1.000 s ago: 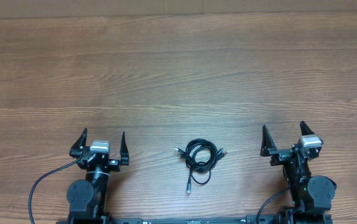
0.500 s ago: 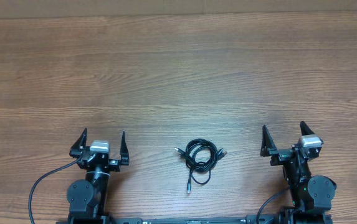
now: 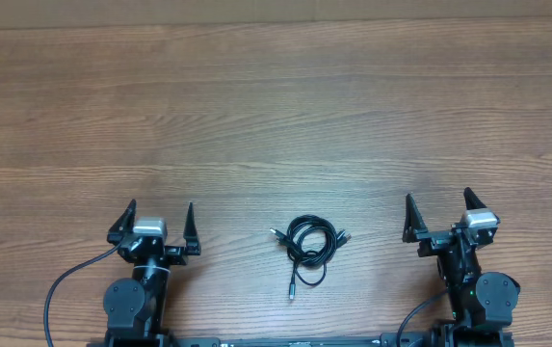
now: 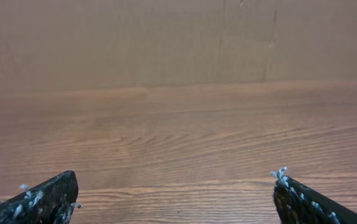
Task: Untangle cables
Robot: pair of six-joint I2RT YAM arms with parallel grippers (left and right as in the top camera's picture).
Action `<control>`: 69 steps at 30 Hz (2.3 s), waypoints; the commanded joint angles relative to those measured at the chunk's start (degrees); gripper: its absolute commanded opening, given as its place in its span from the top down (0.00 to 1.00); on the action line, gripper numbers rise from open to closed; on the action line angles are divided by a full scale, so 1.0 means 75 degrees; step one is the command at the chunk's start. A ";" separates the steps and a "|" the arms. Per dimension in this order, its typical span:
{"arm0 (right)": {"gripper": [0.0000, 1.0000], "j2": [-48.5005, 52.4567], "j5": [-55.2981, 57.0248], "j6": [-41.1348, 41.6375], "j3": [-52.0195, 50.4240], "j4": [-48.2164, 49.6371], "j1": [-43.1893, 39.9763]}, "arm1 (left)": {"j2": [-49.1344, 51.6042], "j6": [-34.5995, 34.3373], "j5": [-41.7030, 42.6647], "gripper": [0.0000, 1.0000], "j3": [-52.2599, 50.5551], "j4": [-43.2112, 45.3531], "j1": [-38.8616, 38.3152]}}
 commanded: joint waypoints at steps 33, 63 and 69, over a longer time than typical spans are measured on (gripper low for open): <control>0.00 -0.0090 0.0099 -0.0035 -0.0082 0.0020 0.0064 | -0.0064 -0.0527 0.0321 0.00 0.2145 -0.2984 0.0044; 0.00 -0.0090 0.0099 -0.0035 -0.0082 0.0020 0.0064 | -0.0064 -0.0271 0.0344 0.00 0.2151 -0.3395 0.0044; 0.00 -0.0090 0.0099 -0.0035 -0.0082 0.0020 0.0064 | 0.0213 -0.0271 0.0344 0.00 0.2235 -0.3445 0.0044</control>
